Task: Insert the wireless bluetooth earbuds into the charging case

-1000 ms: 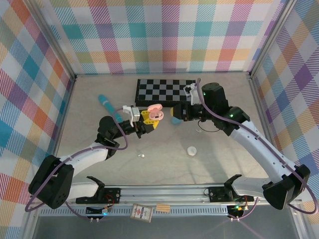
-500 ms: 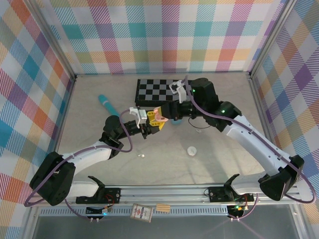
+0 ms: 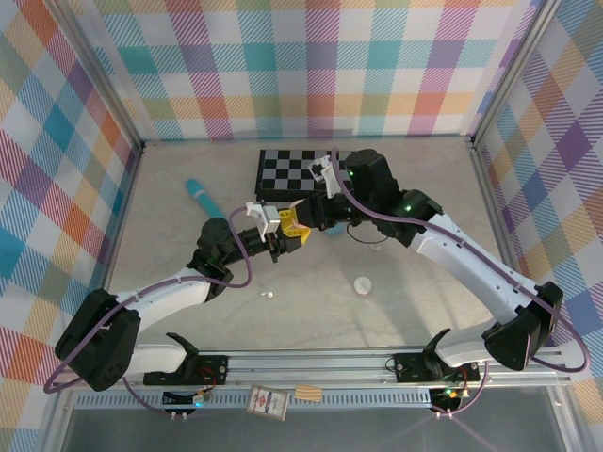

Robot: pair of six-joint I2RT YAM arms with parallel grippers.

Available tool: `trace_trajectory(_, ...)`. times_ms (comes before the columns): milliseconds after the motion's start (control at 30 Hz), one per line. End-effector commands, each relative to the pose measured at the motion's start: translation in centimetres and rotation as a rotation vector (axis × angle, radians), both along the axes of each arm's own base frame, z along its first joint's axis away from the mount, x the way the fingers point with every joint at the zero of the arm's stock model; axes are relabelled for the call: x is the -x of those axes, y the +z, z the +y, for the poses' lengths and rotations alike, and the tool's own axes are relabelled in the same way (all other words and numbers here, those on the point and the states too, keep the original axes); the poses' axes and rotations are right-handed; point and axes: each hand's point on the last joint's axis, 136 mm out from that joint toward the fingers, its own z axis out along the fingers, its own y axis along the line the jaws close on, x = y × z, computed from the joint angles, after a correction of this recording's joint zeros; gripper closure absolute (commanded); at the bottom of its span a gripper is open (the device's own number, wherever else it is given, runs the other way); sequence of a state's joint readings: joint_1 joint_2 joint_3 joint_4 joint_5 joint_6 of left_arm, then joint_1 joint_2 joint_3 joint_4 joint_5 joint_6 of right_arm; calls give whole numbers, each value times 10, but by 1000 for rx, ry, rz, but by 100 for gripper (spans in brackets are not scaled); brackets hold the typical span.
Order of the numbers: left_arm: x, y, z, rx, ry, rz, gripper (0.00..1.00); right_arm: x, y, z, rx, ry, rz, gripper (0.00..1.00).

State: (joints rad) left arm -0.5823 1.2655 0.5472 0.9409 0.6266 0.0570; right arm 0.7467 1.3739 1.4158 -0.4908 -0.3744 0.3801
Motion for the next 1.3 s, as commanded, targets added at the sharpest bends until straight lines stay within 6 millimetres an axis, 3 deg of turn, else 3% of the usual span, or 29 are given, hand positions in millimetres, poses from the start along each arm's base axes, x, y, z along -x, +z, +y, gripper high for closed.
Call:
trace_trajectory(0, 10, 37, 1, 65, -6, -99, 70, -3, -4, 3, 23, -3, -7, 76)
trace_trajectory(367, 9, 39, 1, 65, -4, -88, 70, -5, -8, 5, 40, -7, -20, 76)
trace_trajectory(1000, 8, 42, 2, 56, 18, -79, 71, -12, -32, 10, 117, -28, -22, 74)
trace_trajectory(1267, 12, 46, 5, 47, 23, -85, 71, -17, -37, 0, 158, -80, -33, 72)
